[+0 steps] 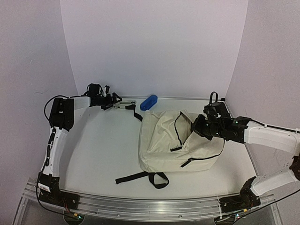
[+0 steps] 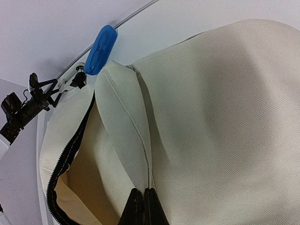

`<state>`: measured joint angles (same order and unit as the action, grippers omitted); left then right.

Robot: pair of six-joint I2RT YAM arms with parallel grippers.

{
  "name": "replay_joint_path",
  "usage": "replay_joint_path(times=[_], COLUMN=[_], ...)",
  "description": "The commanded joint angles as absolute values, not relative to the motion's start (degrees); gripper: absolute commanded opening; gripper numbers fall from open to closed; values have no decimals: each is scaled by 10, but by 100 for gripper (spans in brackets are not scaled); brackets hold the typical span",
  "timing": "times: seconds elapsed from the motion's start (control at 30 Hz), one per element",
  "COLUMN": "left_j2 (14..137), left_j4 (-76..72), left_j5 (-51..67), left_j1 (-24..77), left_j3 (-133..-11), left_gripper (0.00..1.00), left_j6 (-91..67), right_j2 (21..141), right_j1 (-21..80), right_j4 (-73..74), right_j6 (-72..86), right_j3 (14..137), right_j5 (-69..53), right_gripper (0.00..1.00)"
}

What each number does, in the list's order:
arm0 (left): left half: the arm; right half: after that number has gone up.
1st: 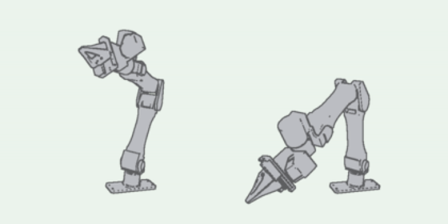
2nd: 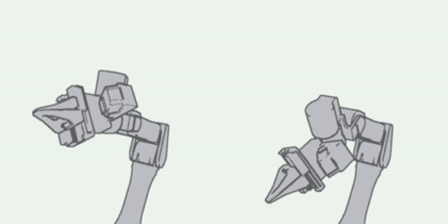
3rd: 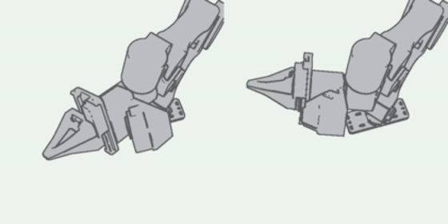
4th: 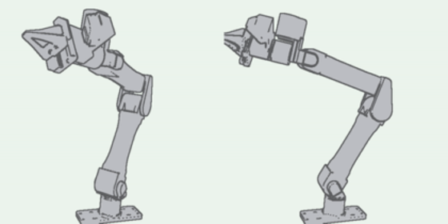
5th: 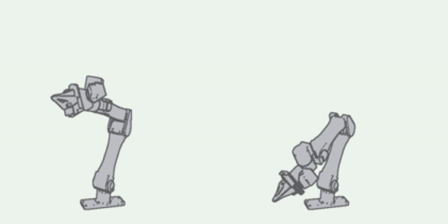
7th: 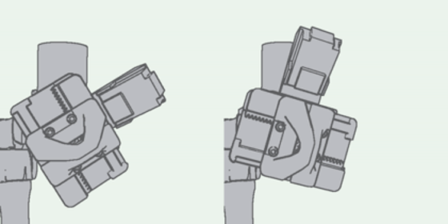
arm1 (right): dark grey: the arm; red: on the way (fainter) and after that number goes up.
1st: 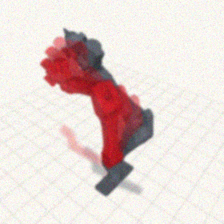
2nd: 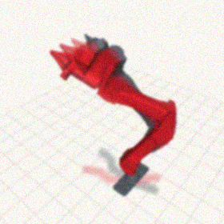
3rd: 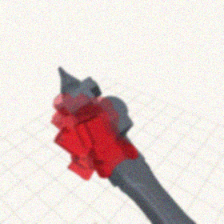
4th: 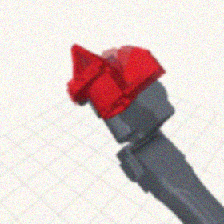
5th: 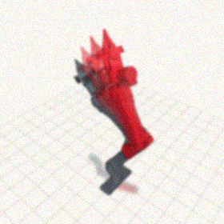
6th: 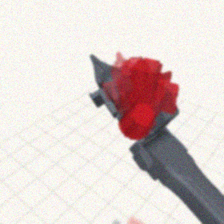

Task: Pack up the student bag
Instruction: Pick up the stationery from the center of the board.

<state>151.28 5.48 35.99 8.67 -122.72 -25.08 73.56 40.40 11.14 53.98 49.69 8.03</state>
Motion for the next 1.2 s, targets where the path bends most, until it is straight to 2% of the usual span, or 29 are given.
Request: replay_joint_path(times=[0.0, 0.33, 0.77, 0.97, 1.17], left_j2=[1527, 1452, 1389, 1319, 1316], left_j4=[12, -141, -94, -98, 18], left_j5=[408, 506, 533, 481, 344], left_j1=[84, 87, 119, 124, 124], left_j3=[-1248, -1081, -1017, -954, -1004], left_gripper=[98, 97, 97, 97, 98], left_j6=[-270, -270, -192, -156, -56], right_j2=[727, 734, 750, 754, 755], right_j1=[404, 405, 405, 404, 404], right_j4=[106, 100, 89, 88, 87], right_j6=[543, 541, 537, 534, 532], right_j3=[487, 485, 483, 485, 487], right_j5=[73, 70, 62, 63, 64], right_gripper=[0, 0, 0, 0, 0])
